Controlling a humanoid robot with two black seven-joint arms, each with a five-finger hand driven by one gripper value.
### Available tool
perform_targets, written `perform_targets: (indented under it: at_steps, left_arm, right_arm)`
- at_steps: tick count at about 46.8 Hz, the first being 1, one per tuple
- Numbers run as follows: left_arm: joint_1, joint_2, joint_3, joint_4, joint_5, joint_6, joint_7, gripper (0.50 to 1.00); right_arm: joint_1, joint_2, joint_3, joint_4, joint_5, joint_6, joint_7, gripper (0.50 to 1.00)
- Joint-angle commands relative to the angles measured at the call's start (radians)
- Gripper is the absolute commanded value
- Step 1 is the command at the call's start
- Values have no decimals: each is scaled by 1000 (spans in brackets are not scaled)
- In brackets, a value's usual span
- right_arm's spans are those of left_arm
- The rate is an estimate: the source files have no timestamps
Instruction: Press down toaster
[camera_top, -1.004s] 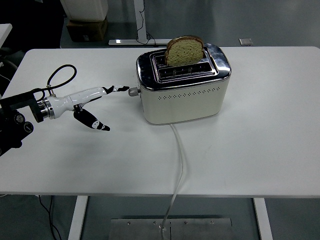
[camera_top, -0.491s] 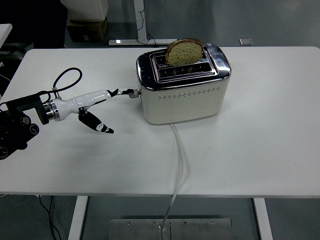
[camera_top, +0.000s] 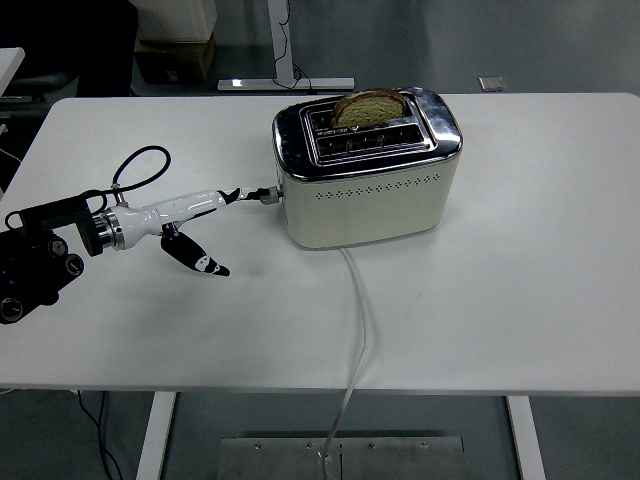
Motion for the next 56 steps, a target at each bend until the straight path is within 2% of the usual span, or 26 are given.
perform_targets:
  at_steps: [1, 56]
  left_arm:
    - [0, -5, 3, 6, 0, 0, 0, 1000]
    - [45, -31, 28, 69, -15, 5, 0, 1000]
  right_arm:
    - [0, 0, 0, 0, 0, 1, 0, 1000]
    - [0, 0, 0, 0, 0, 1, 0, 1000]
